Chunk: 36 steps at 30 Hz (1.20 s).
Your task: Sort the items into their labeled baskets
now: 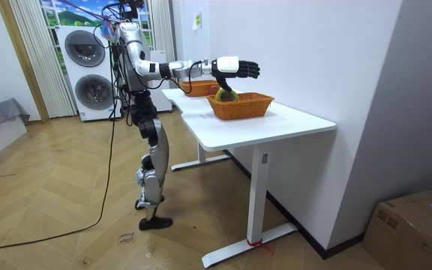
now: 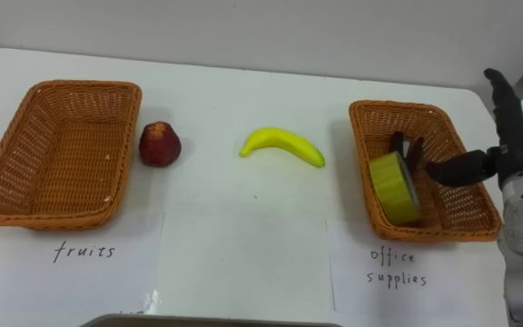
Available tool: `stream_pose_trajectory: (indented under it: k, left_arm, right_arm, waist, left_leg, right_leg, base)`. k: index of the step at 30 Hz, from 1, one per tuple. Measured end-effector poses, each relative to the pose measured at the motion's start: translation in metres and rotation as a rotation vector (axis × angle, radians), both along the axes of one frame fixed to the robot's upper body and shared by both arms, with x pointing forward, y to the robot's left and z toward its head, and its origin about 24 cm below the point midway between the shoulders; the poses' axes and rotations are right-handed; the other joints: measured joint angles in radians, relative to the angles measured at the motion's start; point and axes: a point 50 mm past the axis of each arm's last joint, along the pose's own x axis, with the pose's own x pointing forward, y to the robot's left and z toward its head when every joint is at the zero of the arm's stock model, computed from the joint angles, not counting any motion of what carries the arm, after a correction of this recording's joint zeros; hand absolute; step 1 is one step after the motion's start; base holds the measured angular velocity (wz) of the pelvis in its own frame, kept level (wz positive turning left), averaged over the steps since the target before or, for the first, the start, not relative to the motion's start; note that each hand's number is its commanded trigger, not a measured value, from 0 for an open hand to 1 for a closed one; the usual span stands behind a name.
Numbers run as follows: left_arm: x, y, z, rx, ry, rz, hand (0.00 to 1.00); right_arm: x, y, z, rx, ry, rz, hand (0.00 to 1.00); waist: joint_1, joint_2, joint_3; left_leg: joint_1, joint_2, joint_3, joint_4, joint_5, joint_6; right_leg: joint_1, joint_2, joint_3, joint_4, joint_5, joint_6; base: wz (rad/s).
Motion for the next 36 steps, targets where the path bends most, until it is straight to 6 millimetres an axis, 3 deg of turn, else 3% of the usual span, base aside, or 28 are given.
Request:
stream_pose_trajectory:
  k: [10, 21, 29, 36]
  left_arm:
    - [0.001, 0.000, 0.000, -0.003, -0.010, 0.004, 0.00]
    - [0.001, 0.001, 0.001, -0.001, -0.011, 0.001, 0.00]
    - [0.003, 0.001, 0.001, -0.019, -0.014, -0.013, 0.00]
    - [0.005, 0.004, 0.003, -0.011, -0.017, -0.019, 0.00]
  right_arm:
    - [0.004, 0.011, 0.023, -0.021, -0.097, 0.051, 0.00]
    - [0.008, 0.019, 0.041, -0.037, -0.170, 0.083, 0.00]
    - [0.015, 0.026, 0.059, -0.042, -0.238, 0.114, 0.00]
    - [0.021, 0.028, 0.070, -0.022, -0.275, 0.140, 0.00]
  waist:
    - [0.004, -0.004, -0.0015]
    - [0.007, -0.006, 0.0049]
    - [0.037, -0.016, 0.0051]
    - [0.075, -0.022, 0.0056]
  left_leg:
    - [0.002, 0.000, 0.003, 0.002, 0.000, 0.000]
    - [0.018, 0.002, 0.009, 0.001, -0.001, 0.000]
    - [0.017, 0.002, 0.008, -0.003, -0.001, 0.000]
    - [0.015, 0.002, -0.011, 0.004, -0.001, 0.000]
  right_leg:
    - [0.002, 0.000, 0.000, 0.002, 0.000, 0.000]
    - [0.009, 0.000, 0.000, 0.015, 0.000, 0.000]
    - [0.009, -0.002, -0.006, 0.015, 0.000, 0.000]
    - [0.015, -0.005, -0.045, 0.015, 0.000, 0.000]
  base:
    - [0.00]
    - [-0.01]
    - [0.00]
    - [0.07]
